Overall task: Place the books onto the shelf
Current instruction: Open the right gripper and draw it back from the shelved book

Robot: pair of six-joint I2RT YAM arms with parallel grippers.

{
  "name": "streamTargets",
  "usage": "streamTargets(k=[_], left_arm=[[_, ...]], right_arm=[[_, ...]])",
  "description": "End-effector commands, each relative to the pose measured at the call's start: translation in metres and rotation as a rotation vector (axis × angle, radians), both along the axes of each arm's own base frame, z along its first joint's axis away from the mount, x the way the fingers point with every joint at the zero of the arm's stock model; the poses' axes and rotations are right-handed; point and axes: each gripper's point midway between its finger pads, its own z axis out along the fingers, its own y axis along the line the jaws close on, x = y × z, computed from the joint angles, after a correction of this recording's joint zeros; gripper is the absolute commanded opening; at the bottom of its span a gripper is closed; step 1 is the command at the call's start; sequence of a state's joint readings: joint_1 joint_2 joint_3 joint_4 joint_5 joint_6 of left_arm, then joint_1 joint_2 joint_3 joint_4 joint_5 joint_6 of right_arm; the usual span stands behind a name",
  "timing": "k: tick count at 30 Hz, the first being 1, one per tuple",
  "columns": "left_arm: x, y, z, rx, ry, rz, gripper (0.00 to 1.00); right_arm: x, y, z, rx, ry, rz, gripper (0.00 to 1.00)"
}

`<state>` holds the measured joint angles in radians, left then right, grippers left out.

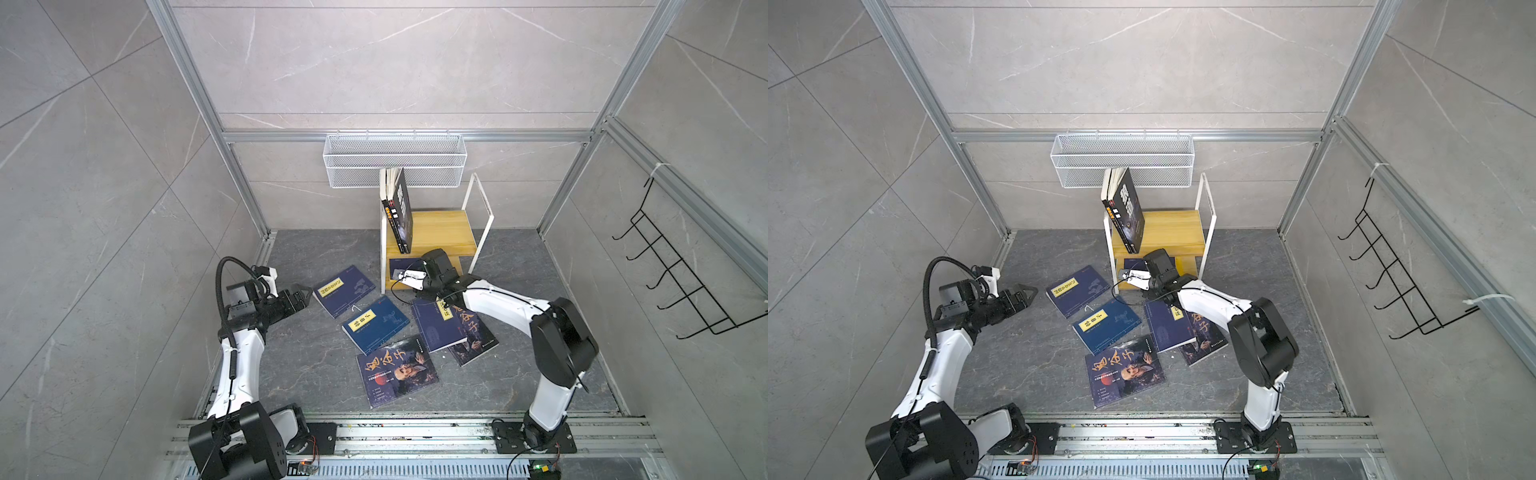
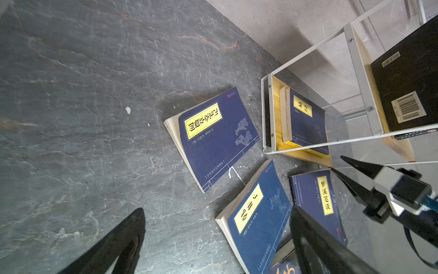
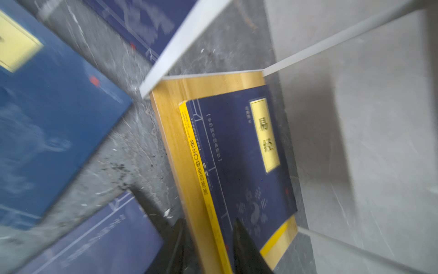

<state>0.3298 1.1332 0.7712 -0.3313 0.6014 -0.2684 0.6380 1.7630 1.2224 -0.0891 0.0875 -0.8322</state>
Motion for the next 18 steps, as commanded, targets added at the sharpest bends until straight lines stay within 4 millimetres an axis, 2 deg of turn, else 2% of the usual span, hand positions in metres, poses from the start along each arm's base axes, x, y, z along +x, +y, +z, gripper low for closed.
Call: streamTargets(k=[1,4,7,9,14,18], left_arm=[[0.0,-0.011,-0.003,-0.148,0.038,0.045,0.93],[-0.008,-0.024,-0.019,-0.217,0.119,0.058,0.92],[-0.021,-0.04,-0.026,-0.228,0.186,0.022,0.92],[-0.031,-0.047,-0.034,-0.232,0.234,0.006,0.92],[-0.047,-0.059,-0.072,-0.308,0.352,0.052,0.91],[-0.051,-0.071,-0.086,-0.346,0.38,0.051,0.89]], right_arm=[[-0.026,0.013,0.001,0.13,0.019,-0.059,0.34],[-0.04,0.023,-0.012,0.17,-0.007,-0.111,0.3],[-0.044,0.027,-0.027,0.177,-0.022,-0.185,0.25],[-0.041,0.026,-0.036,0.191,-0.033,-0.248,0.22],[-0.037,0.029,-0.057,0.21,-0.007,-0.321,0.15],[-0.037,0.035,-0.073,0.182,0.019,-0.311,0.05]])
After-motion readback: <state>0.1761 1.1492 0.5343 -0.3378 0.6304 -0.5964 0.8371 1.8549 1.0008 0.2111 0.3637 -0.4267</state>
